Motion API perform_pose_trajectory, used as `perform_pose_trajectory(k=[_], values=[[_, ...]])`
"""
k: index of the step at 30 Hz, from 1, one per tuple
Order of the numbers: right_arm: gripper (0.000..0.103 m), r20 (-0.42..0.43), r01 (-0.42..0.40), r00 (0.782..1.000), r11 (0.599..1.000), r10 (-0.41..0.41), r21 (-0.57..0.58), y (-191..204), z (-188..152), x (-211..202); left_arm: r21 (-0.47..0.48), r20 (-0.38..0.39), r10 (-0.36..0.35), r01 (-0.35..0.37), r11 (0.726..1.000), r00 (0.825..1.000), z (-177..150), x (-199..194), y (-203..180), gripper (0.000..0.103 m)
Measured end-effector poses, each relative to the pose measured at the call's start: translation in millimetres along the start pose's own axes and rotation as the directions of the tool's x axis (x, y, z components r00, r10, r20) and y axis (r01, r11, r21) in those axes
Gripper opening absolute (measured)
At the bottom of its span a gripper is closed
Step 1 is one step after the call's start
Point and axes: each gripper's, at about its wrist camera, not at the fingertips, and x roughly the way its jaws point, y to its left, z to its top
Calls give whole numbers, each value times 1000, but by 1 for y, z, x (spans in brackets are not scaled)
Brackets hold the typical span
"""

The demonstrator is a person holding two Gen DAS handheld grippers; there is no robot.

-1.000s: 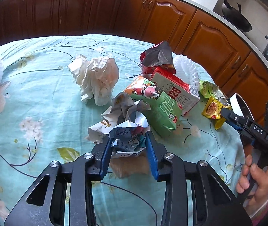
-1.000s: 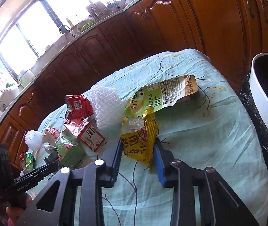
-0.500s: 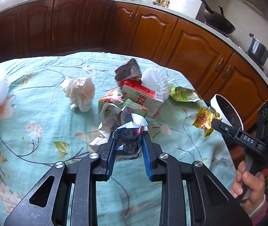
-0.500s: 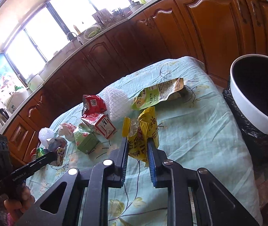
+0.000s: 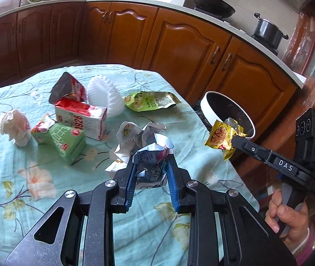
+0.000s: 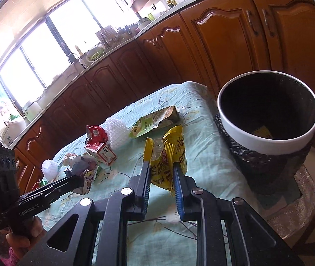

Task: Collect trash
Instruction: 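Grasp the yellow snack bag with the right tool while the left tool grasps crumpled foil paper, then carry both items over the black bin and open both tools to drop them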

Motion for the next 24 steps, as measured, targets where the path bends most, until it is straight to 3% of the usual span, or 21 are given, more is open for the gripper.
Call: perform_pose_trajectory(k=[24], values=[[20,102,138,984,985,-148,99,-83,19,-56,153,-61,-114,122,981,992,23,57,-102,24]])
